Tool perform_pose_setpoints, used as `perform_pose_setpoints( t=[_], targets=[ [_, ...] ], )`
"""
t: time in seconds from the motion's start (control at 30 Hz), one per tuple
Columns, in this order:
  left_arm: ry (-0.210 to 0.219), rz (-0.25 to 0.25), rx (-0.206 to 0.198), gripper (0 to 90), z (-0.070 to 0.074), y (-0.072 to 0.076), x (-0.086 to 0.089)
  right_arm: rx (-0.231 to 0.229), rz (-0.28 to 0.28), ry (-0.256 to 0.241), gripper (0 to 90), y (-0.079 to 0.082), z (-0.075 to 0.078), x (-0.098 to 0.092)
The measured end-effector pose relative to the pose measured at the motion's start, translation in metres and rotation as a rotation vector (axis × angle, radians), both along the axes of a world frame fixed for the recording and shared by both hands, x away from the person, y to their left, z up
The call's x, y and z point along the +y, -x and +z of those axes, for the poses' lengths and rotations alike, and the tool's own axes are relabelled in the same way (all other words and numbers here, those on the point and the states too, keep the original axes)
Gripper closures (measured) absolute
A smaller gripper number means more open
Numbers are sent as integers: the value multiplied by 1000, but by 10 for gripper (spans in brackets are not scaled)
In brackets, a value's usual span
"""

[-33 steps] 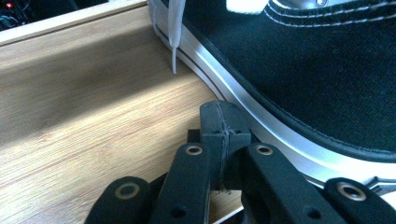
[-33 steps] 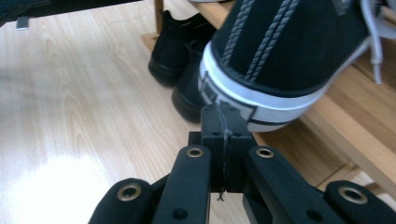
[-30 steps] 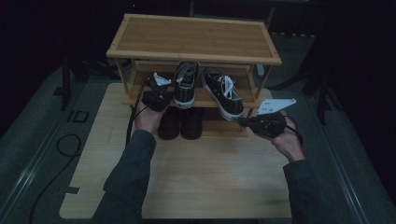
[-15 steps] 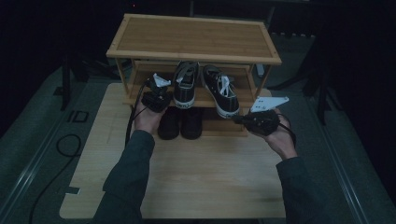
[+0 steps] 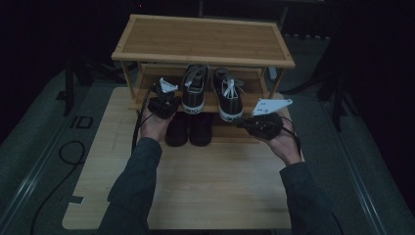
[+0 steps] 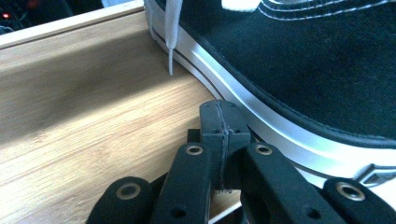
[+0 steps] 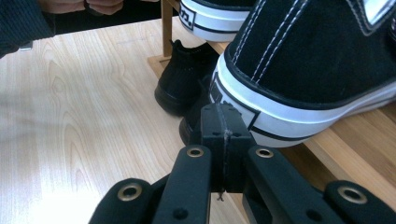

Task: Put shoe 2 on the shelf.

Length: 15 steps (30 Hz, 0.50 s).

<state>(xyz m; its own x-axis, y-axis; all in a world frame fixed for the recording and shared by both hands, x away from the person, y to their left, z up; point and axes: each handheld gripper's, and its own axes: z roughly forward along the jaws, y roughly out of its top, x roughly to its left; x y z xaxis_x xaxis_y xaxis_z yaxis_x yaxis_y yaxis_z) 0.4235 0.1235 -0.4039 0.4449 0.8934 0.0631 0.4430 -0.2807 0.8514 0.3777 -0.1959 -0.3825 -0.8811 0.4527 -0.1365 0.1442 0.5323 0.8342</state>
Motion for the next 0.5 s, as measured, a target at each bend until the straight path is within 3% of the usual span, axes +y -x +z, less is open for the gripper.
perform_pose_setpoints(
  t=[0.5],
  targets=[
    [1,-7,18,900,2,-2,1,-17,12,-9,900,-3,-2,16]
  ],
)
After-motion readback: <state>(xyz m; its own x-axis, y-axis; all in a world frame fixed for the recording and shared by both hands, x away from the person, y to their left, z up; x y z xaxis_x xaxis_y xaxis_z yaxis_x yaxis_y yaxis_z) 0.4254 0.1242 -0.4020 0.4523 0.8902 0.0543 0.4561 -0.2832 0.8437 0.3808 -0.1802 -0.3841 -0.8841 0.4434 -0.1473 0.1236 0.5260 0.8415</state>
